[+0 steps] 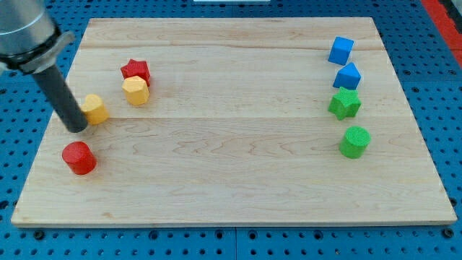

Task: Slide yellow heart to the yellow hexagon

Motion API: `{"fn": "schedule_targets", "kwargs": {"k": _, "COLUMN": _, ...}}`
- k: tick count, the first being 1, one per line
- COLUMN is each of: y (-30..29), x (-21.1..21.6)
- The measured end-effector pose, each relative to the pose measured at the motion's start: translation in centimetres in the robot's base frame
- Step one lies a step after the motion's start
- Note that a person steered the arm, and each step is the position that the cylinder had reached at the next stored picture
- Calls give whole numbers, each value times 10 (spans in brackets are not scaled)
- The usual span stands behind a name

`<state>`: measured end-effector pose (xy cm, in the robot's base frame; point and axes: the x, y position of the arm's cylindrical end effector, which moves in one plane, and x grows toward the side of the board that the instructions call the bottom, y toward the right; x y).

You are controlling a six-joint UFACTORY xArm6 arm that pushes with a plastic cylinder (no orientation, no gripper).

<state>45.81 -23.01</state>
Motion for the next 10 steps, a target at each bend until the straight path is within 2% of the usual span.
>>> {"fn": "schedule_targets", "kwargs": {"k": 2, "y": 13, "x": -22}}
{"fn": "schedule_targets", "kwargs": {"k": 3, "y": -6, "x": -25}}
{"fn": "schedule_targets", "kwargs": {"k": 6, "y": 15, "x": -54}}
{"fn": "schedule_targets", "kwargs": {"k": 8, "y": 19, "x": -57}}
{"fn": "schedule_targets", "kwargs": {"k": 9, "y": 18, "x": -51}}
{"fn": "schedule_targets", "kwargs": {"k": 10, "y": 49, "x": 2}}
